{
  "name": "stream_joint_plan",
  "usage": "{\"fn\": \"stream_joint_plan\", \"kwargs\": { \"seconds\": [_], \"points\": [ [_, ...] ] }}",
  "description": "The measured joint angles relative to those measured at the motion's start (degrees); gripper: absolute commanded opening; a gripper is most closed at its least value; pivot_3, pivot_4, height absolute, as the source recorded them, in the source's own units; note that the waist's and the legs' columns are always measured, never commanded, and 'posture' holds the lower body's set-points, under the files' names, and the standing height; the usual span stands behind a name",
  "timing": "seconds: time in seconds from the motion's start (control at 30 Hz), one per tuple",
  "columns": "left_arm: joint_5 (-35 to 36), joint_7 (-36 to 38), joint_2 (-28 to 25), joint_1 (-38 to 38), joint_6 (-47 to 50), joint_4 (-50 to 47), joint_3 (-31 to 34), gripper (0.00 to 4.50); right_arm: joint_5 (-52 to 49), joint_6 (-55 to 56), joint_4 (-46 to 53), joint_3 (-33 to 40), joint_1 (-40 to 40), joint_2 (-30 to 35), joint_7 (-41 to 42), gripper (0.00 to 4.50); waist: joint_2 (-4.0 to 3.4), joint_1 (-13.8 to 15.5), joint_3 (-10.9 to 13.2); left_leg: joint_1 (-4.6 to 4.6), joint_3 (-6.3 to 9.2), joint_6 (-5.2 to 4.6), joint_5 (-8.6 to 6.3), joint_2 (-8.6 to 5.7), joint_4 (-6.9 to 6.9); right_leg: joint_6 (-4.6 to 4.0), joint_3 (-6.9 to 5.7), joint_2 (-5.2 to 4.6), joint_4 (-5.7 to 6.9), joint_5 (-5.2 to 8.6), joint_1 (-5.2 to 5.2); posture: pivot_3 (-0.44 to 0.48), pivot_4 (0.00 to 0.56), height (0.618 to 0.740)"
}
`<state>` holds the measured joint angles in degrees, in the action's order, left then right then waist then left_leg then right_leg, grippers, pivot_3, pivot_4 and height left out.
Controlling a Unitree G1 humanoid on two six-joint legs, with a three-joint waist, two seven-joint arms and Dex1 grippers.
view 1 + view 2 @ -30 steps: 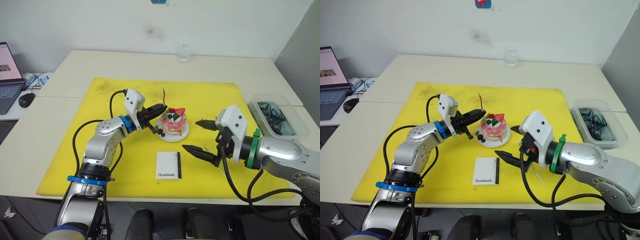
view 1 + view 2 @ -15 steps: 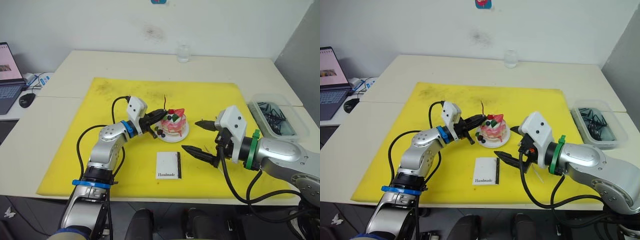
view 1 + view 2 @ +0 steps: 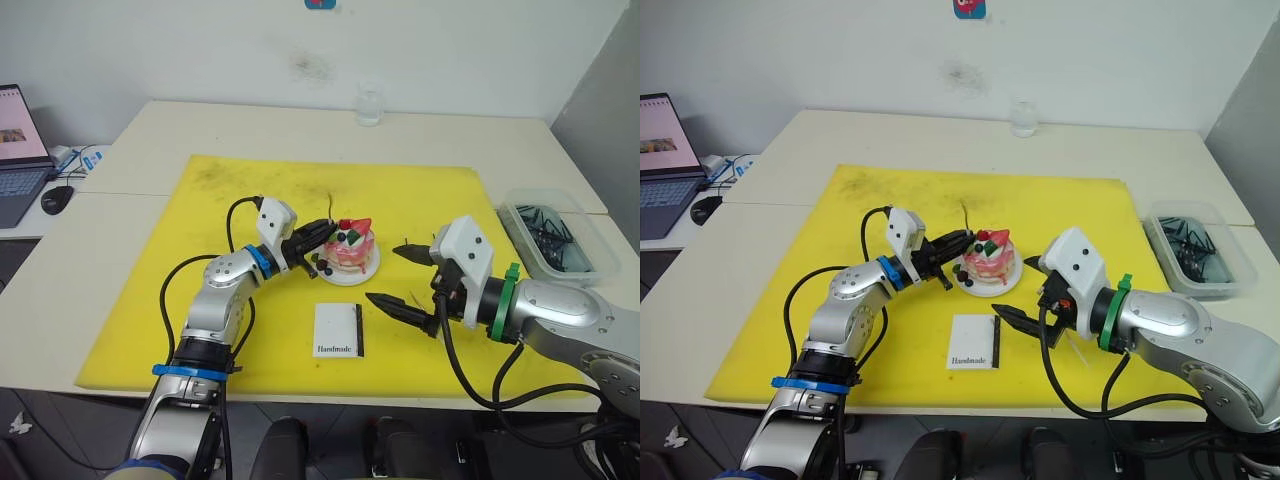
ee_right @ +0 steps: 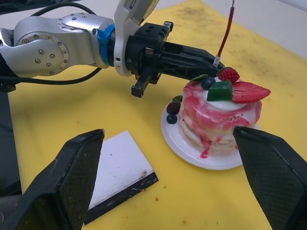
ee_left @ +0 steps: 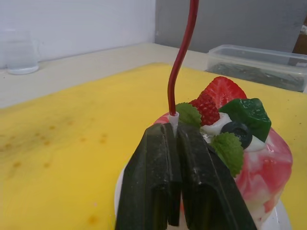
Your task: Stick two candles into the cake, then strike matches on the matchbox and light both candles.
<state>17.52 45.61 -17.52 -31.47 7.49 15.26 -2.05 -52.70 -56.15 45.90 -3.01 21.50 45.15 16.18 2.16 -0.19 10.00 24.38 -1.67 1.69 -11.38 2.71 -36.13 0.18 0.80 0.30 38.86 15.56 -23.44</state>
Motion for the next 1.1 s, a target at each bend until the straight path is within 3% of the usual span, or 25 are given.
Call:
{"fn": "stream_joint_plan", "kwargs": {
  "seconds": [0.23, 0.77, 1.07, 1.1],
  "points": [
    [-0.07, -1.29, -0.43, -0.17, 1.32, -1.74, 1.13, 3.67, 0.81, 0.0, 0.0, 0.0, 0.01, -0.33, 0.04, 4.5, 0.0, 0.01, 0.0, 0.0, 0.0, 0.0, 0.0, 0.0, 0.0, 0.0, 0.01, 0.0, 0.0, 0.0, 0.0, 0.0, 0.15, 0.74],
    [-0.55, -1.75, -3.67, 0.11, 1.66, -5.42, 2.17, 3.67, 3.62, 0.09, -0.94, 0.21, 1.44, -3.3, -0.02, 4.5, 0.0, -0.04, 0.0, -0.01, 0.0, 0.0, 0.0, 0.02, 0.0, 0.0, 0.01, 0.06, 0.02, 0.0, -0.01, 0.0, 0.15, 0.74],
    [4.04, 0.79, -13.49, 5.34, 8.99, -17.74, 7.25, 3.67, 4.82, 1.27, -0.92, 4.74, 1.38, -4.03, -0.2, 4.5, 0.0, -0.32, 0.0, -0.05, 0.02, 0.0, 0.0, 0.11, 0.02, 0.0, 0.03, 0.04, 0.04, 0.0, -0.02, 0.0, 0.15, 0.74],
    [5.37, 1.46, -14.81, 6.72, 10.72, -19.88, 7.79, 3.84, 4.81, 1.75, -0.71, 5.39, 0.85, -4.02, -0.04, 4.5, 0.0, -0.33, 0.0, -0.05, 0.02, 0.0, 0.0, 0.11, 0.03, -0.01, 0.04, 0.03, 0.03, 0.0, -0.01, 0.0, 0.15, 0.74]
  ]
}}
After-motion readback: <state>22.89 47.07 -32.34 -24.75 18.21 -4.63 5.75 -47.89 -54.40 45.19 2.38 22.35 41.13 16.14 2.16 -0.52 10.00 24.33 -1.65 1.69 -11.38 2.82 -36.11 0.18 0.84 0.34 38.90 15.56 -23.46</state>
